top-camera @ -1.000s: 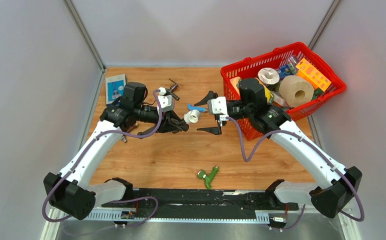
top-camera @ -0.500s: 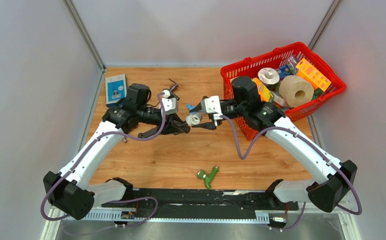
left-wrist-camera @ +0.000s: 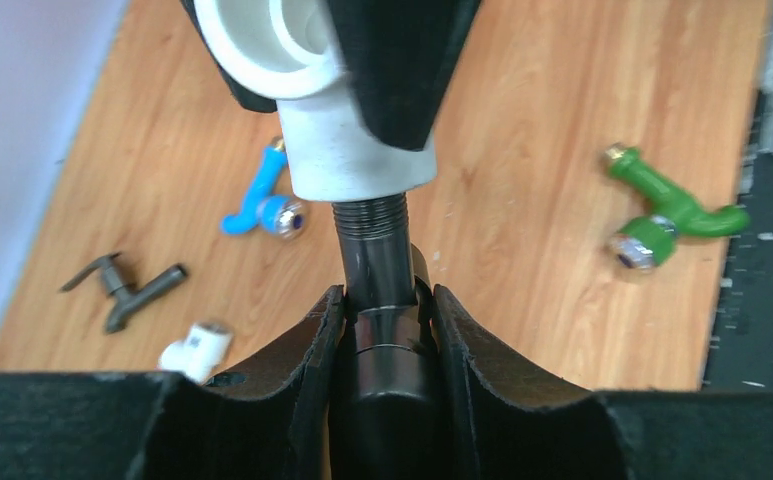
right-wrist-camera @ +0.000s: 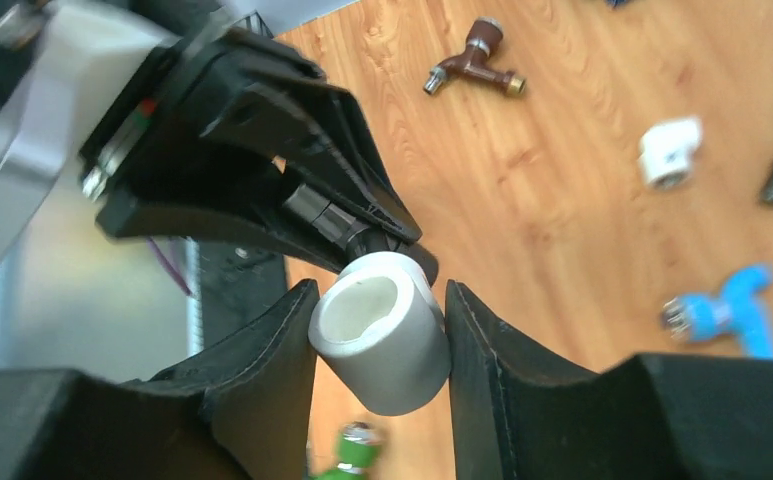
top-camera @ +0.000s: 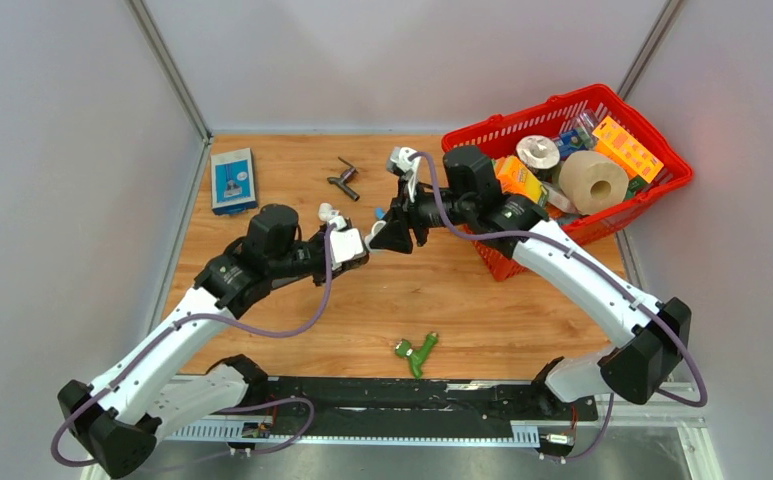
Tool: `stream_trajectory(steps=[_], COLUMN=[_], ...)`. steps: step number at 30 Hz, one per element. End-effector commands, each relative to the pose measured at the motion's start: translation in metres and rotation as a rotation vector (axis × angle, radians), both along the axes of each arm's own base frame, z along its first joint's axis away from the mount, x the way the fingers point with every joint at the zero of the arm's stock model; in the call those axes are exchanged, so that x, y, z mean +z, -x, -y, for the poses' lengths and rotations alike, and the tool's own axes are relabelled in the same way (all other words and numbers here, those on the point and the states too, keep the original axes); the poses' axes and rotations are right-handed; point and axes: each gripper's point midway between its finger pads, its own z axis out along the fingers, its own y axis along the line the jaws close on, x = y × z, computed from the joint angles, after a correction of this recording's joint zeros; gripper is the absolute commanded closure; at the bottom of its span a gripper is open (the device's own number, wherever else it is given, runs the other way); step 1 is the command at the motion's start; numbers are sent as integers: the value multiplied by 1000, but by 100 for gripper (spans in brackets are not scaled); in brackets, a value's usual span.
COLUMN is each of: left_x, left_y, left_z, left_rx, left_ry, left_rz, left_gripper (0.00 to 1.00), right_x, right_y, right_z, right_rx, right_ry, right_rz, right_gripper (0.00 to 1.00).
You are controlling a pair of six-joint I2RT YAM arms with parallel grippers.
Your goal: Install the water faucets
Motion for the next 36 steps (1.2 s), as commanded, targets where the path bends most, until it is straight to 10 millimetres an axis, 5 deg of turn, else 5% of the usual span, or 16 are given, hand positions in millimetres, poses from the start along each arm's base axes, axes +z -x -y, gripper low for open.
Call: stream_trajectory(steps=[1, 7, 10, 20, 26, 30, 36], left_x=[47, 49, 40, 31, 31, 30, 28], left_y=[-19, -12, -14, -7, -10, 5, 28], left_z=[-7, -22, -26, -14, -1, 18, 37], left_rx=[133, 236, 271, 222, 104, -71, -286], left_ry=[49, -44, -138, -98, -9, 61, 79], left_rz=[315, 519, 577, 501, 304, 138, -53], left_gripper=[100, 100, 100, 100, 100, 100, 100], right_x=[-9, -44, -46, 41, 67, 60, 51], right_y=[-16, -12, -14, -35, -21, 2, 41], right_z=[-5, -11, -12, 14, 53, 72, 72], right_rx=[-311, -348, -365, -311, -282, -158, 96], right_ry=[-78, -102, -120, -226, -183, -118, -102], right_rz=[-437, -595, -607, -83, 332, 621, 800], right_gripper=[99, 87, 86, 17, 9, 7, 10])
